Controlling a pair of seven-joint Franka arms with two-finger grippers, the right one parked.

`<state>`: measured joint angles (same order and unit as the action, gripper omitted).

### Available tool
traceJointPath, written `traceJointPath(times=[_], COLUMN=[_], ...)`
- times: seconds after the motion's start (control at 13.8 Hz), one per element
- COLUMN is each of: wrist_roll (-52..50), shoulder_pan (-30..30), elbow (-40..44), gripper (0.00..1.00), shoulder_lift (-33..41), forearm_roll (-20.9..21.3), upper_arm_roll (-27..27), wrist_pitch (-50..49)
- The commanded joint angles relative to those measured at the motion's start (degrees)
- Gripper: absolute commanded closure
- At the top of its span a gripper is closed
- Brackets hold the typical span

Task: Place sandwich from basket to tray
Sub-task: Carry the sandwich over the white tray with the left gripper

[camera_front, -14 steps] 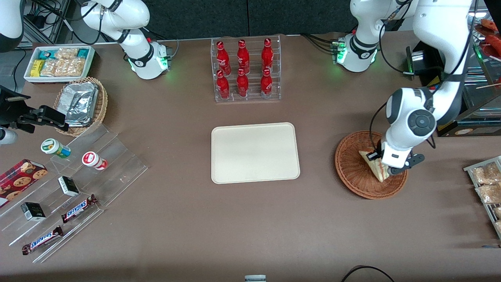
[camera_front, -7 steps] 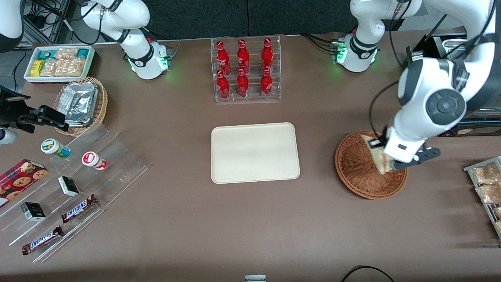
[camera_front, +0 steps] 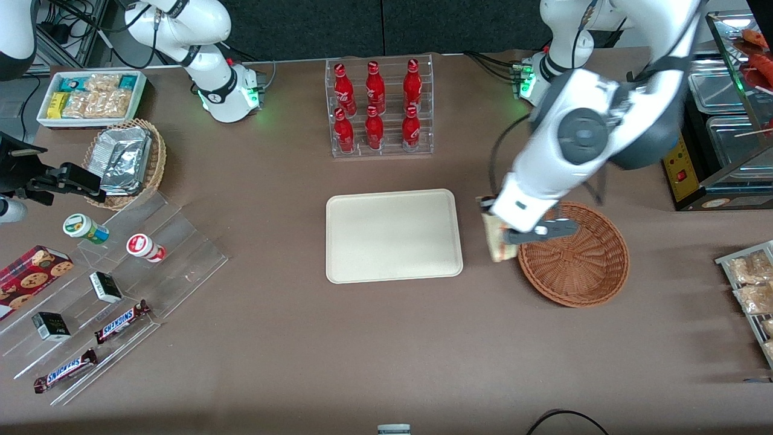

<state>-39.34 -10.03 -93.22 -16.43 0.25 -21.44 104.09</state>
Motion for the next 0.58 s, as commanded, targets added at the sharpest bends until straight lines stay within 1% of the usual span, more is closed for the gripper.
traceJointPath(times=[0.0,0.22,0.36,0.51], wrist_roll=[-7.21,-14.95,-17.42,-19.97], shoulder_pan=[-6.82,-12.54,-15.27,-17.82], elbow=[3.12,7.59,10.76,11.57], gripper=[1.0,1.0,1.0,1.0], shoulder_lift=[-5.7,-13.86,-18.79,-21.7], forearm_roll=[2.11,8.08,11.77,13.37], upper_arm_roll=[0.08,0.08,0.08,0.17], wrist_pitch=[4.35,7.0,9.02,12.26])
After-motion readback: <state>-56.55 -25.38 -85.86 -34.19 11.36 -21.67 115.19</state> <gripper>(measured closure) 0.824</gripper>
